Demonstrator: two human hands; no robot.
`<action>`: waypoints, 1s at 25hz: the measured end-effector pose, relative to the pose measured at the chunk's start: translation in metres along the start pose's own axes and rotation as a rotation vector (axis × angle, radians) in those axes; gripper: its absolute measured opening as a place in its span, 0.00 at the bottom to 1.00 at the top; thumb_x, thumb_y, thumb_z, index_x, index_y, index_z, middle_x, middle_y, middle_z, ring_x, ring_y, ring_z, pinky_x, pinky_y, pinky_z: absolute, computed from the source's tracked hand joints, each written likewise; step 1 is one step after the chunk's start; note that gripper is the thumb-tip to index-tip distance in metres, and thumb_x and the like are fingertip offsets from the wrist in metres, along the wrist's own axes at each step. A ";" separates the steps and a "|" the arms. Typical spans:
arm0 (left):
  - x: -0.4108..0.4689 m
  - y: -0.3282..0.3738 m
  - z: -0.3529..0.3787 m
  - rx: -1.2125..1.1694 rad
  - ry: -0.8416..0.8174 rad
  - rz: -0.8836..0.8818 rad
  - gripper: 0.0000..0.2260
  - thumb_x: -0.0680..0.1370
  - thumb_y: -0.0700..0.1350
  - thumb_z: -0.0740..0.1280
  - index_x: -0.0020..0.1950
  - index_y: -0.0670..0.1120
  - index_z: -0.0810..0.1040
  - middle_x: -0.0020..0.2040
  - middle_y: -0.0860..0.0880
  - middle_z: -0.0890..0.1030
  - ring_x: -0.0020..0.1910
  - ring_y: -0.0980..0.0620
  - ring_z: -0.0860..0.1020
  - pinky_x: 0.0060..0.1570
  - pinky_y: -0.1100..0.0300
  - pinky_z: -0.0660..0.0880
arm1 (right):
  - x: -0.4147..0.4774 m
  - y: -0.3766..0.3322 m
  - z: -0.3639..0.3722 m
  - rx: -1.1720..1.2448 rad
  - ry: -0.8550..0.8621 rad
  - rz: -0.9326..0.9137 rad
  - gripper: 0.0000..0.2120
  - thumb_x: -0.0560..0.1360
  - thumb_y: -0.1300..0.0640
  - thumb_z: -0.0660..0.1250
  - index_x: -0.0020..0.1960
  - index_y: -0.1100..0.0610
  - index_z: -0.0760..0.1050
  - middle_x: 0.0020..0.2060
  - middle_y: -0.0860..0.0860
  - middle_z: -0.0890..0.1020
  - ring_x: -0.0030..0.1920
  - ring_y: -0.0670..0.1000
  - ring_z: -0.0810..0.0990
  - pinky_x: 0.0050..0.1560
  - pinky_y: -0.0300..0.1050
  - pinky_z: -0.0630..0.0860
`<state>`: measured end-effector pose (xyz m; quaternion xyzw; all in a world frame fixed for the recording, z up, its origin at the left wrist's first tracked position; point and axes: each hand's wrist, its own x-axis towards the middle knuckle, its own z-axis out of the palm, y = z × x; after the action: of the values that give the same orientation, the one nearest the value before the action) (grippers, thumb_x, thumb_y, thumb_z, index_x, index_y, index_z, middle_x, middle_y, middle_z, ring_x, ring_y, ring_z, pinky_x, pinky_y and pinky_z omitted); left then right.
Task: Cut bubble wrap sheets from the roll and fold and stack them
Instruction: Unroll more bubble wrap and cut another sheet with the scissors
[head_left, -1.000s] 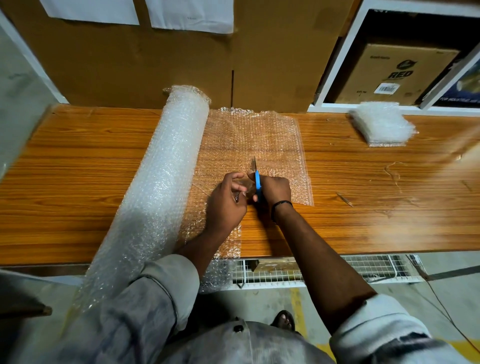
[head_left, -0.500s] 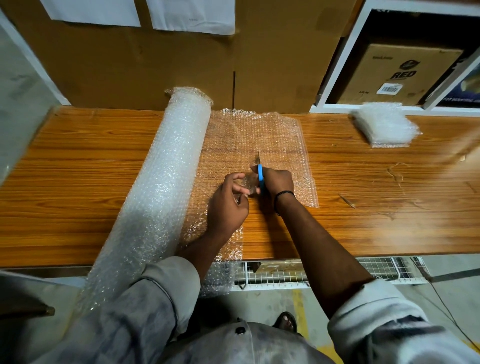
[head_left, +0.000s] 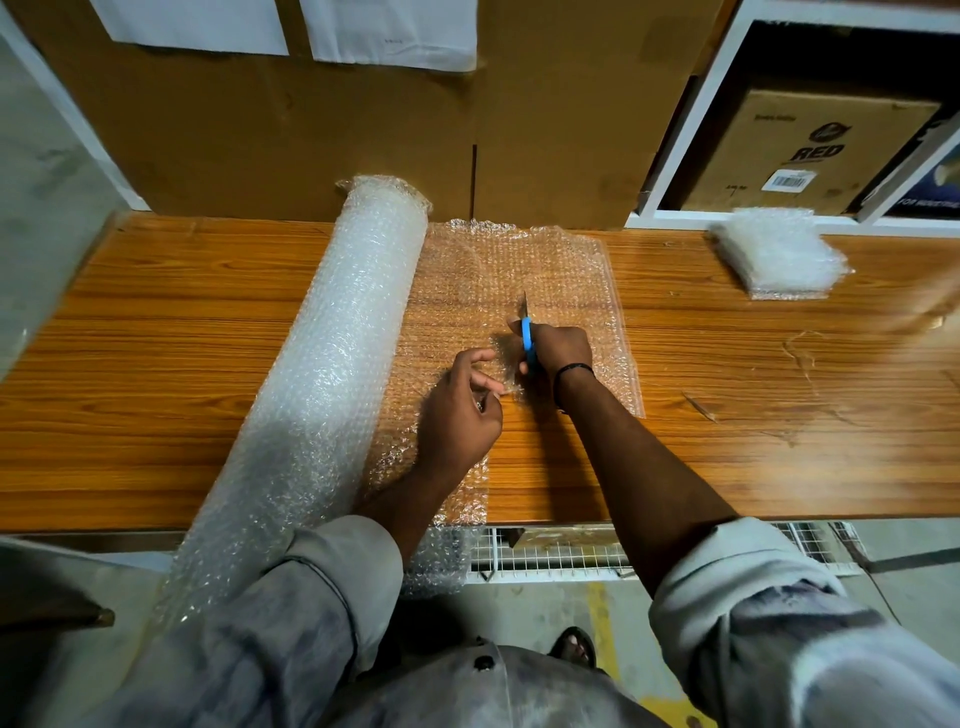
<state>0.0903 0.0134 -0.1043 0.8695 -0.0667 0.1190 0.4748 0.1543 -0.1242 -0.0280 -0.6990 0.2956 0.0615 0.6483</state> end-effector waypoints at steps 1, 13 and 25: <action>0.000 0.000 0.000 0.001 -0.002 0.002 0.24 0.76 0.40 0.70 0.70 0.55 0.70 0.47 0.59 0.82 0.44 0.59 0.81 0.41 0.50 0.81 | 0.002 0.000 0.000 -0.012 0.018 -0.001 0.06 0.68 0.59 0.69 0.39 0.61 0.81 0.32 0.58 0.81 0.27 0.57 0.79 0.30 0.45 0.73; 0.000 0.002 0.000 0.032 -0.024 0.013 0.24 0.75 0.40 0.71 0.68 0.55 0.71 0.47 0.58 0.82 0.34 0.62 0.74 0.33 0.61 0.71 | 0.036 -0.007 0.003 -0.051 0.021 -0.007 0.08 0.71 0.60 0.67 0.43 0.64 0.81 0.32 0.59 0.82 0.25 0.56 0.79 0.33 0.47 0.76; 0.058 0.009 0.004 0.177 0.014 0.047 0.09 0.79 0.51 0.64 0.57 0.57 0.81 0.51 0.58 0.84 0.49 0.55 0.79 0.44 0.53 0.80 | 0.042 0.007 -0.013 -0.070 -0.006 -0.012 0.10 0.73 0.59 0.75 0.44 0.68 0.84 0.28 0.57 0.81 0.22 0.52 0.77 0.28 0.44 0.72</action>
<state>0.1447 0.0052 -0.0832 0.9053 -0.0731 0.1418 0.3936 0.1810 -0.1503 -0.0519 -0.7229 0.2870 0.0700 0.6246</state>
